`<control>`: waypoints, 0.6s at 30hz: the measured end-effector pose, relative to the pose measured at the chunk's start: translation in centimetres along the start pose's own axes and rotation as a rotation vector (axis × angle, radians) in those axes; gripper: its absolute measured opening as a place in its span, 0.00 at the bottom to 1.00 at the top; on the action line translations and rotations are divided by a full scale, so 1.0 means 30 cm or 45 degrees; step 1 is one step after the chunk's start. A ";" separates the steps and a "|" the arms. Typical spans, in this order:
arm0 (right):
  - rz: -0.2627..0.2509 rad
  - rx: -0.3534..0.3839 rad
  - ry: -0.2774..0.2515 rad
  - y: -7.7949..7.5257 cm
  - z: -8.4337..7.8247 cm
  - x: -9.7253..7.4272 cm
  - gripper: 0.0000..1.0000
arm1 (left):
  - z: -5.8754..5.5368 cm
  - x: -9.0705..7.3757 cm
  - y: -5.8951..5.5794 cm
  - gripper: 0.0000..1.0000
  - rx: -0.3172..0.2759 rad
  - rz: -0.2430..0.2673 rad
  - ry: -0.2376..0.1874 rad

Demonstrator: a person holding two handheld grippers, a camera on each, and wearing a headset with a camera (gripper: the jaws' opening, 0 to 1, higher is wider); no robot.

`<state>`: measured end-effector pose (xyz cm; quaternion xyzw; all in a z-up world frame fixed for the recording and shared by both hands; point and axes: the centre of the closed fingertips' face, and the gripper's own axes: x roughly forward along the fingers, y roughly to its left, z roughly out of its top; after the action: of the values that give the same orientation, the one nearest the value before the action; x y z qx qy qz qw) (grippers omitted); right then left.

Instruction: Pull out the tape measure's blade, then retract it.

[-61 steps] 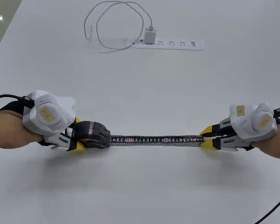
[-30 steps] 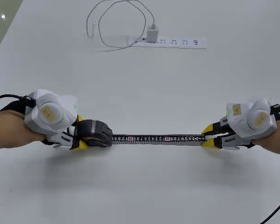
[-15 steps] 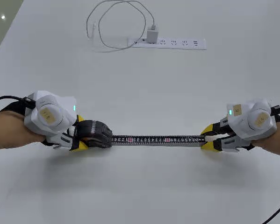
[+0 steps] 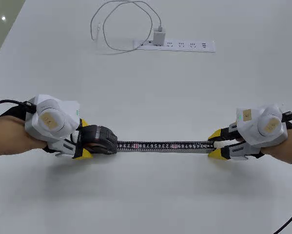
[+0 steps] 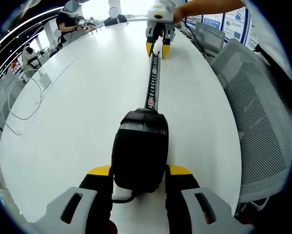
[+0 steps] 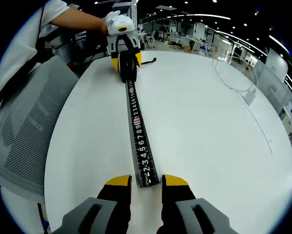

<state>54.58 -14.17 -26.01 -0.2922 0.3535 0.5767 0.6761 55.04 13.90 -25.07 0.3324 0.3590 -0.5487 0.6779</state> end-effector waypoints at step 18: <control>-0.048 0.141 -0.137 0.002 0.049 -0.023 0.26 | 0.011 -0.039 0.006 0.46 -0.179 0.069 -0.135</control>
<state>54.66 -13.37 -24.60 -0.2294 0.3425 0.5583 0.7200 55.09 14.25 -23.89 0.2641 0.3509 -0.5204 0.7323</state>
